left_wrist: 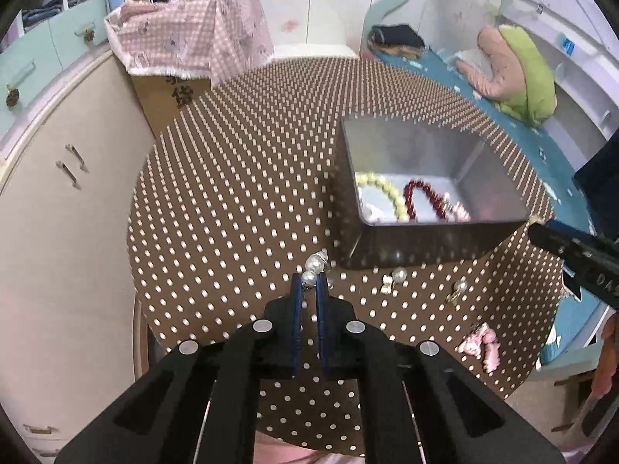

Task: Organize jewelry
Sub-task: 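Carry the jade pendant and pearl earring into the grey tin and open both grippers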

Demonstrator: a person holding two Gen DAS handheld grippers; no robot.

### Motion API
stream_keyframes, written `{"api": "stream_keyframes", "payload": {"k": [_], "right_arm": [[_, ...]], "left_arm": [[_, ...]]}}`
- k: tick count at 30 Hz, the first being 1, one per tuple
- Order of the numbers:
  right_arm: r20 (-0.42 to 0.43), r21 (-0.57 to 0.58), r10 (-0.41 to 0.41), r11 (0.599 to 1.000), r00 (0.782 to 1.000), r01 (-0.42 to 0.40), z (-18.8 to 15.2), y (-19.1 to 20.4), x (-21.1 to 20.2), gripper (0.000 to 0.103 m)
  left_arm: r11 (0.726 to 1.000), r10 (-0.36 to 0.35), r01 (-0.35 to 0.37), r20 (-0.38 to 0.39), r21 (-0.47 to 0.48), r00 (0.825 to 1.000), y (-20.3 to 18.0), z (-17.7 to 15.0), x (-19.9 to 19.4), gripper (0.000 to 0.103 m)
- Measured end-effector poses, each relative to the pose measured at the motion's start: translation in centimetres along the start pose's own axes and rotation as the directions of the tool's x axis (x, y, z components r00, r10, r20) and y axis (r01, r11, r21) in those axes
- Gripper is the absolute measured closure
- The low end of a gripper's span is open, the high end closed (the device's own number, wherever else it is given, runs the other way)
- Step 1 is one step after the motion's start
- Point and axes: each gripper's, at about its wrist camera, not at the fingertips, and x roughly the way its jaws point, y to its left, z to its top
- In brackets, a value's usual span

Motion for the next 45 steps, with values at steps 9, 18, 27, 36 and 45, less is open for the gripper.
{"api": "stream_keyframes", "payload": {"k": [9,18,27,36,45], "right_arm": [[0.056,-0.019,0.005,1.000,0.998,-0.004,0.9,0.5,-2.0,0.060],[0.097,-0.064,0.025,0.998,0.995,-0.019,2.4,2.0,-3.1,0.060],[0.111,-0.097,0.067,0.994,0.992,-0.057,4.4,3.3,-2.9,0.060],[0.080,-0.103,0.099,0.991,0.992,-0.091,5.5,4.1,-1.3,0.060],[0.102,-0.093,0.116,0.990,0.988,-0.107,6.1,3.8,-1.6,0.057]], "left_arm": [[1.000,0.006,-0.005,0.099,-0.005,0.995,-0.3,0.5,-3.8,0.097],[0.999,-0.044,0.043,0.181,0.010,0.983,-0.4,3.1,-5.8,0.097],[0.995,-0.100,0.092,0.224,0.043,0.969,-1.9,5.2,-6.9,0.097],[0.988,-0.150,0.140,0.185,0.066,0.971,-3.4,6.2,-5.3,0.097],[0.990,-0.143,0.138,0.166,0.043,0.976,-3.0,6.8,-4.2,0.097]]}}
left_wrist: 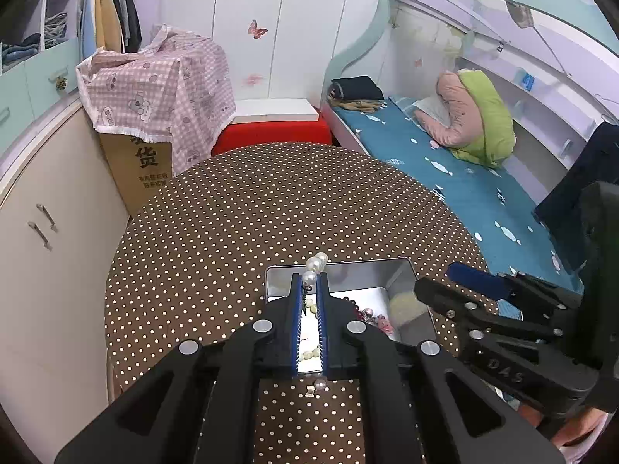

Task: Organize jewelry
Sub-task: 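Carry the jade pendant and pearl earring into the grey tin and open both grippers, then withdraw both grippers from the tin toward the remaining earrings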

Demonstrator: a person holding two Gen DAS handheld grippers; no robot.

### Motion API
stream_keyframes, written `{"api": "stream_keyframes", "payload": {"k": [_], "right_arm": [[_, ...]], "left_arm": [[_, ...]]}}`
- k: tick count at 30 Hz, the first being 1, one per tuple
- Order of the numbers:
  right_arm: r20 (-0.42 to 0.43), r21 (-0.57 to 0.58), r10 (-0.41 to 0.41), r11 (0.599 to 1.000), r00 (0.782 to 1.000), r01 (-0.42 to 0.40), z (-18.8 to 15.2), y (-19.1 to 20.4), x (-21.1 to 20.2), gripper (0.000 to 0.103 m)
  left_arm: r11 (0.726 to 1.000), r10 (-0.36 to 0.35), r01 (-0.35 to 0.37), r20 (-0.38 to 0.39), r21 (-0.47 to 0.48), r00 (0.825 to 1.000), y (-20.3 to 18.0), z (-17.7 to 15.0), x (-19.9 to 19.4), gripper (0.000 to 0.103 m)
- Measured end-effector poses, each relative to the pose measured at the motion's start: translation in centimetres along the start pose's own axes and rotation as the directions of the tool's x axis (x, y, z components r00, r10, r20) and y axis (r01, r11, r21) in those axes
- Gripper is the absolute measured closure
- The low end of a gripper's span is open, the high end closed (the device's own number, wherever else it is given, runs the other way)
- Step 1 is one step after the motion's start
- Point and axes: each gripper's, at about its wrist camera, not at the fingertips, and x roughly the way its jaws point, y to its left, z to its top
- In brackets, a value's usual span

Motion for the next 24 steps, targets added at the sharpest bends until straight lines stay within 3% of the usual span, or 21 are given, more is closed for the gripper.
{"api": "stream_keyframes", "payload": {"k": [1,2,3,5,6,24], "right_arm": [[0.007,-0.007,-0.008,1.000,1.000,0.008,0.0,0.1,-0.2,0.052],[0.014,-0.009,-0.015,1.000,1.000,0.015,0.1,0.1,-0.3,0.039],[0.031,-0.010,-0.025,1.000,0.999,0.026,0.1,0.1,-0.6,0.033],[0.040,-0.012,-0.037,0.999,0.999,0.037,0.1,0.2,-0.9,0.033],[0.038,-0.009,-0.033,0.999,0.999,0.033,0.2,0.2,-1.0,0.033],[0.001,0.012,-0.044,0.999,0.999,0.044,-1.1,0.1,-1.2,0.032]], "left_arm": [[1.000,0.003,-0.003,0.002,0.000,1.000,0.1,0.0,0.0,0.096],[1.000,0.005,-0.005,0.000,-0.001,1.000,0.1,0.0,0.0,0.096],[1.000,0.004,-0.004,-0.002,-0.004,1.000,0.1,-0.1,0.0,0.094],[1.000,0.005,-0.005,0.006,-0.008,1.000,0.2,-0.1,-0.2,0.068],[1.000,0.007,-0.007,0.012,-0.009,1.000,0.1,-0.2,-0.3,0.065],[0.999,0.022,-0.022,0.005,-0.031,1.000,0.9,-1.6,-1.2,0.063]]}}
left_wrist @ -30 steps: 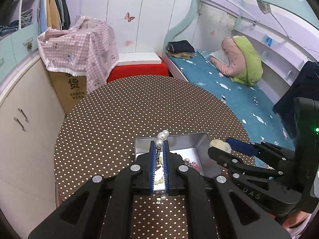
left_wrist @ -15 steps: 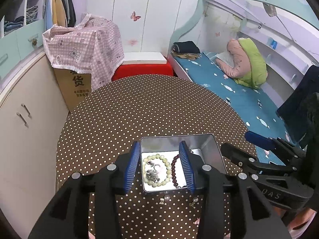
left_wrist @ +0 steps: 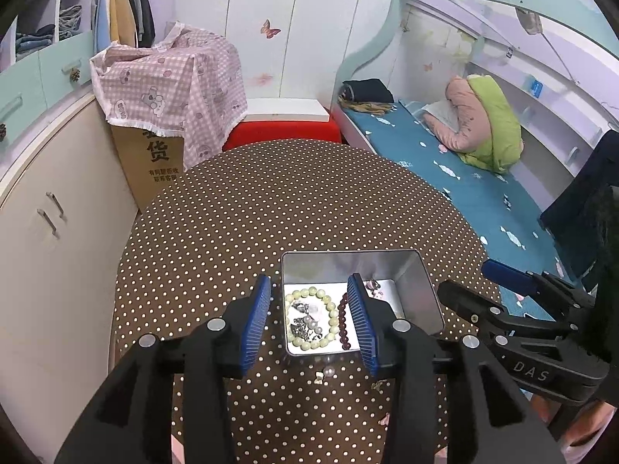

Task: Organize jewelry
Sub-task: 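Withdraw both grippers from the tin toward the remaining earrings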

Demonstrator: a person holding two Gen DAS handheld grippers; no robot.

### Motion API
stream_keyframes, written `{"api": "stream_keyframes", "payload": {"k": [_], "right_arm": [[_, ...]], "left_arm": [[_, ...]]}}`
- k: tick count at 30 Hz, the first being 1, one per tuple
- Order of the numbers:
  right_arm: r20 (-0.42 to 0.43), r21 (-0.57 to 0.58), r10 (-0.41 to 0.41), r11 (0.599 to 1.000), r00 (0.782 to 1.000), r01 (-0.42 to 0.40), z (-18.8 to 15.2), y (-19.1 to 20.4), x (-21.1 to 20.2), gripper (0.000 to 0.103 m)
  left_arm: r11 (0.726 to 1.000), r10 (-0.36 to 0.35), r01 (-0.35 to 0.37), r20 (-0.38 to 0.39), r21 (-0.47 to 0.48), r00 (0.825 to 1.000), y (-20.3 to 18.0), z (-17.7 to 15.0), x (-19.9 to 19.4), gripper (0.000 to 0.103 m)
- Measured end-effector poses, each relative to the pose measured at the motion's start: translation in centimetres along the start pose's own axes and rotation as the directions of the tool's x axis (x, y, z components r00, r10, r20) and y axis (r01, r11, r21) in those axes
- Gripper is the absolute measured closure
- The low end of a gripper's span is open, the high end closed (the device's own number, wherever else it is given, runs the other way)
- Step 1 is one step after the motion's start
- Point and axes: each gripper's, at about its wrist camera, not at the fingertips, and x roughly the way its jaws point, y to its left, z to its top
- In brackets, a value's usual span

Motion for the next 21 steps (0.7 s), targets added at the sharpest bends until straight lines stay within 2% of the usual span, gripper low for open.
{"api": "stream_keyframes", "payload": {"k": [9,16,21], "right_arm": [[-0.015,-0.006,-0.008,1.000,1.000,0.008,-1.8,0.4,-1.1,0.032],[-0.038,-0.051,0.018,0.999,0.999,-0.019,-4.1,1.5,-1.9,0.032],[-0.128,-0.066,0.034,0.997,0.991,-0.043,-6.5,2.2,-0.4,0.032]], "left_arm": [[1.000,0.005,-0.005,-0.030,-0.001,1.000,0.3,-1.4,0.0,0.063],[1.000,0.009,-0.009,-0.052,0.009,0.999,0.7,-3.3,-0.4,0.063],[1.000,0.008,-0.006,-0.093,0.015,0.996,1.0,-5.0,-0.1,0.063]]}}
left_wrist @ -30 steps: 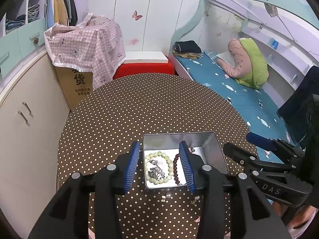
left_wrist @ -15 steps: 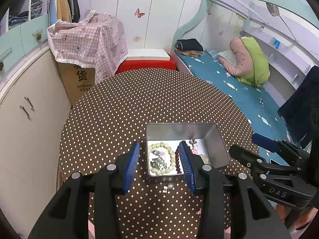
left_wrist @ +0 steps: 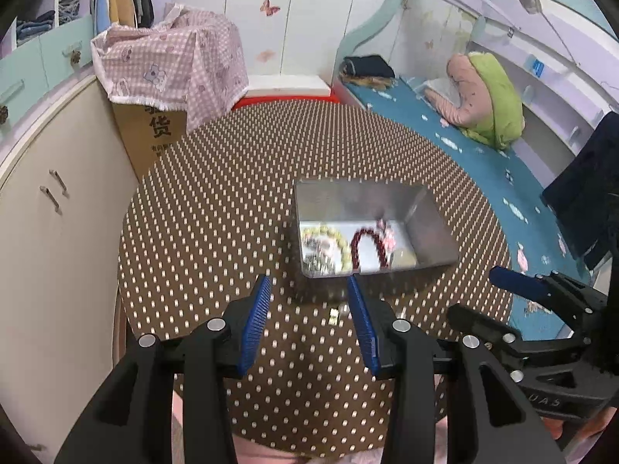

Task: Organize jewelry
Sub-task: 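Withdraw both grippers from the tin toward the remaining earrings, then grasp a silver earring with the right gripper while the left grasps a pearl stud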

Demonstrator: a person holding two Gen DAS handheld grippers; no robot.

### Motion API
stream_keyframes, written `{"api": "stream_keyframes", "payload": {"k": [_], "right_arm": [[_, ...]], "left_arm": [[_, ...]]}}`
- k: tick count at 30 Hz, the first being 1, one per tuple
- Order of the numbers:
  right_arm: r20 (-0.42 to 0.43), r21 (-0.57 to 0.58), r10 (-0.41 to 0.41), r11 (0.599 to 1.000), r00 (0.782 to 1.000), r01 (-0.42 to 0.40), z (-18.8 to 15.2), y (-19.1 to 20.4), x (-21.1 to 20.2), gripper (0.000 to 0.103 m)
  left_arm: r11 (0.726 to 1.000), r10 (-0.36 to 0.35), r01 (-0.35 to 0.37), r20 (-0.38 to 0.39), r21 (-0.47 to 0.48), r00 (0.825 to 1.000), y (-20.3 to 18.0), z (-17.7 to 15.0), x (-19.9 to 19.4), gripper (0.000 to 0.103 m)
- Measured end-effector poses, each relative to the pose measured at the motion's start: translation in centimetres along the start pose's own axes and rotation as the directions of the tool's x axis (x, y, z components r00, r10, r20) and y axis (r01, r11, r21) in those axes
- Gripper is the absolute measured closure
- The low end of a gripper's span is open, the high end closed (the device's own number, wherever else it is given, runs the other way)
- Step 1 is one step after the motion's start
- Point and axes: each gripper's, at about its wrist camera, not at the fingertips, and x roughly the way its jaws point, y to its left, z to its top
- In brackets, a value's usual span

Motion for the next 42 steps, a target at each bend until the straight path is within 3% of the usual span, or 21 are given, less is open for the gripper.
{"api": "stream_keyframes", "payload": {"k": [10,12,19,24,26,42], "right_arm": [[-0.113,0.001,-0.032,0.999,0.993,0.032,-1.7,0.0,4.7,0.037],[-0.127,-0.004,-0.027,1.000,0.992,0.027,-1.5,0.4,5.4,0.046],[-0.155,-0.017,-0.033,0.999,0.987,0.031,-0.9,1.5,7.5,0.059],[-0.141,-0.077,-0.098,0.993,0.985,0.088,-0.6,2.6,8.0,0.083],[-0.146,-0.060,-0.081,0.996,0.986,0.073,-0.4,2.5,8.0,0.091],[-0.120,0.033,-0.049,0.998,0.992,0.053,-0.2,-1.7,6.0,0.091]], "left_arm": [[1.000,-0.017,0.017,-0.128,0.001,0.992,0.3,-2.3,3.7,0.063],[1.000,-0.019,0.019,-0.144,-0.006,0.989,0.4,-2.5,4.3,0.063],[1.000,-0.016,0.011,-0.173,-0.027,0.985,1.3,-2.9,5.4,0.063],[0.999,-0.027,0.019,-0.181,-0.043,0.983,1.7,-3.0,5.9,0.063],[0.999,-0.035,0.027,-0.185,-0.045,0.982,1.6,-2.8,6.2,0.063],[0.998,-0.061,0.061,-0.222,-0.007,0.973,-1.3,-1.7,8.5,0.063]]}}
